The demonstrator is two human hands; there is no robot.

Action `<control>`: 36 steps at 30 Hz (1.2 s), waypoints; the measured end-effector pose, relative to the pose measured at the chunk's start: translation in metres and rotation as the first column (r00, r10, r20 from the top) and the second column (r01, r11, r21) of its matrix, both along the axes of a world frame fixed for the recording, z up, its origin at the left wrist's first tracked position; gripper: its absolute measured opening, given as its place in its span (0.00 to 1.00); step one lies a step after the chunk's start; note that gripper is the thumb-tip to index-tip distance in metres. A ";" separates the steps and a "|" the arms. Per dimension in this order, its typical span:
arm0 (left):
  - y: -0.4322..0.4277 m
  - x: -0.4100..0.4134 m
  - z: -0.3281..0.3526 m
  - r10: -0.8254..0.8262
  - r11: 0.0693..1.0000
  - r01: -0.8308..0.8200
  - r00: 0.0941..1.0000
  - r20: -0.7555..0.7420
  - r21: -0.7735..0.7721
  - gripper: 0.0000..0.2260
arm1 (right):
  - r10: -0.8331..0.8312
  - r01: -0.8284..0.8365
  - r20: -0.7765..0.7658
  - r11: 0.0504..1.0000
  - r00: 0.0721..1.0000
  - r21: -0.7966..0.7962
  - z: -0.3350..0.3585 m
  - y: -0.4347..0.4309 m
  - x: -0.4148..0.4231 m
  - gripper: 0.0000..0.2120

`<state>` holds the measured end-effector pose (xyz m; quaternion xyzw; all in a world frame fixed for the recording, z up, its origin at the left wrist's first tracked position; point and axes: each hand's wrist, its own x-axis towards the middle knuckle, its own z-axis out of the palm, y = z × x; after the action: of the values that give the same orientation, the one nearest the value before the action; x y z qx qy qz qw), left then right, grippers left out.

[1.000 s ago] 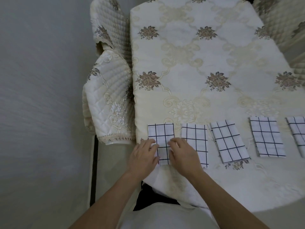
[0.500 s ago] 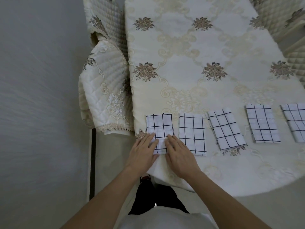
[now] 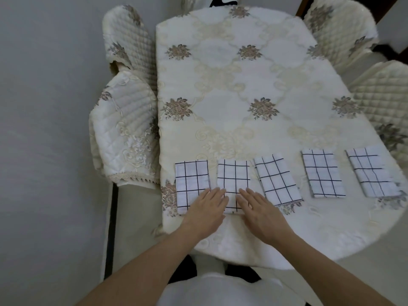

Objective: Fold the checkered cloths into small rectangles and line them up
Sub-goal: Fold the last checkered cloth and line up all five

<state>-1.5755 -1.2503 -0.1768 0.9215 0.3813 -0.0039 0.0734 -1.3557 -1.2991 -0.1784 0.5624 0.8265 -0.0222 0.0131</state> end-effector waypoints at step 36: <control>-0.012 0.062 -0.013 0.324 0.944 -0.326 0.945 -0.052 -0.057 0.24 | 0.253 -0.253 0.010 0.967 0.967 0.030 -0.026 0.018 0.047 0.24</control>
<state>-1.5139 -1.2622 -0.1903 0.8429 0.5291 -0.0236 0.0949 -1.3082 -1.2814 -0.2043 0.4525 0.8917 -0.0057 0.0094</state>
